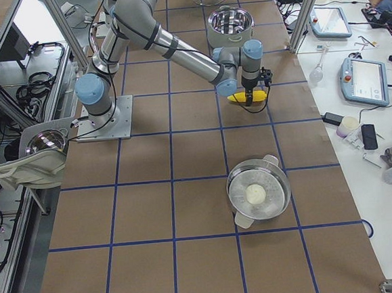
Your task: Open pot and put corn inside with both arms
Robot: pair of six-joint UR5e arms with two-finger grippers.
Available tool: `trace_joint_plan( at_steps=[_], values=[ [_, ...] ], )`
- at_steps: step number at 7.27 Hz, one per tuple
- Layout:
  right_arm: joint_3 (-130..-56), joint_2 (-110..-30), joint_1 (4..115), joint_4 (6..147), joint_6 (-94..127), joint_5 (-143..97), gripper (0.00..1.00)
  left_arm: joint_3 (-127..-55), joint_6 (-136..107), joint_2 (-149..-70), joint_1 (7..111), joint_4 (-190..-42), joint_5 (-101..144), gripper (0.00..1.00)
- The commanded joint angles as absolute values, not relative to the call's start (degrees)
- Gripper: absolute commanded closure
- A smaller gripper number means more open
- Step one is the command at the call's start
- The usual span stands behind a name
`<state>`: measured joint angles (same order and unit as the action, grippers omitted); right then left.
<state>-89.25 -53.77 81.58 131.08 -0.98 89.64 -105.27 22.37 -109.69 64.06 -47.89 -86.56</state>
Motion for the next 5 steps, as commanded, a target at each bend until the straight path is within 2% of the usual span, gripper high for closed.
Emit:
trace_joint_plan(
  at_steps=[1,2,3,5],
  values=[
    [-88.34,-54.57,81.65,131.13,-0.97,89.74,1.0,-107.65,22.24,-110.13,66.25,-47.2,-84.31,0.72],
    [-85.2,-56.32,82.09,129.48,-0.62,89.65,1.0,-107.67,22.5,-110.21,66.44,-46.94,-84.55,0.72],
    [-81.25,-59.47,83.05,121.28,0.52,89.56,1.0,-107.49,22.41,-110.3,66.36,-46.67,-84.81,0.72],
    [-73.08,-61.08,91.44,111.83,12.49,90.43,1.0,-107.49,24.6,-110.39,66.36,-46.67,-84.9,0.72]
  ],
)
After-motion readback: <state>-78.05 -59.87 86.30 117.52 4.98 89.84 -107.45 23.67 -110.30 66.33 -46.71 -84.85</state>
